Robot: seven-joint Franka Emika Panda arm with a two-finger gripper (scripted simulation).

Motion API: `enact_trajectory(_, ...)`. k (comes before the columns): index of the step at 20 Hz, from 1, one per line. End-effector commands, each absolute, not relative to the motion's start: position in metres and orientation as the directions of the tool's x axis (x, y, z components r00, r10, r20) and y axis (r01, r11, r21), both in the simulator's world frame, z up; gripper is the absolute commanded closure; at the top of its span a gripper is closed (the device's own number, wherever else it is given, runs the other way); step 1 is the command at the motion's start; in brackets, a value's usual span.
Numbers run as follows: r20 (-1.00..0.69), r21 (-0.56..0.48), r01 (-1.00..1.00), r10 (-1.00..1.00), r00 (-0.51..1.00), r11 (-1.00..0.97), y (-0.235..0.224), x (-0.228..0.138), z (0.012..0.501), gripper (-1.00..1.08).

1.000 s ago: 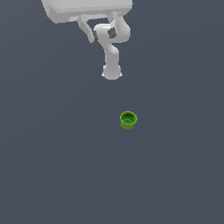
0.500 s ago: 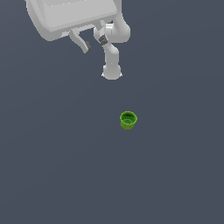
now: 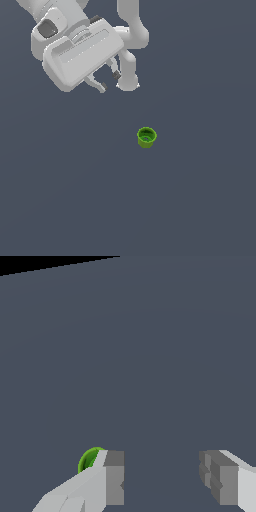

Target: Pick up the object and move it to a goal position.

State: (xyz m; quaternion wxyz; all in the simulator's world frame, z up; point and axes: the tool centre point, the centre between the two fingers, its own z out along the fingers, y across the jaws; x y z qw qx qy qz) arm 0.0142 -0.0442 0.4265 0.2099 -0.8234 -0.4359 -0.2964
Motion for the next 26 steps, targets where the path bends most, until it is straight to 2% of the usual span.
enact_trajectory(1,0.684,-0.111,0.864,0.593,0.425,-0.492,-0.041,0.018,0.404,-0.2)
enact_trajectory(13,0.714,-0.236,0.93,0.599,0.362,-0.281,-0.003,0.02,0.264,-0.2)
enact_trajectory(20,0.715,-0.309,0.938,0.612,0.337,-0.155,0.03,0.004,0.175,-0.2)
enact_trajectory(26,0.712,-0.351,0.933,0.624,0.323,-0.082,0.051,-0.012,0.123,-0.2)
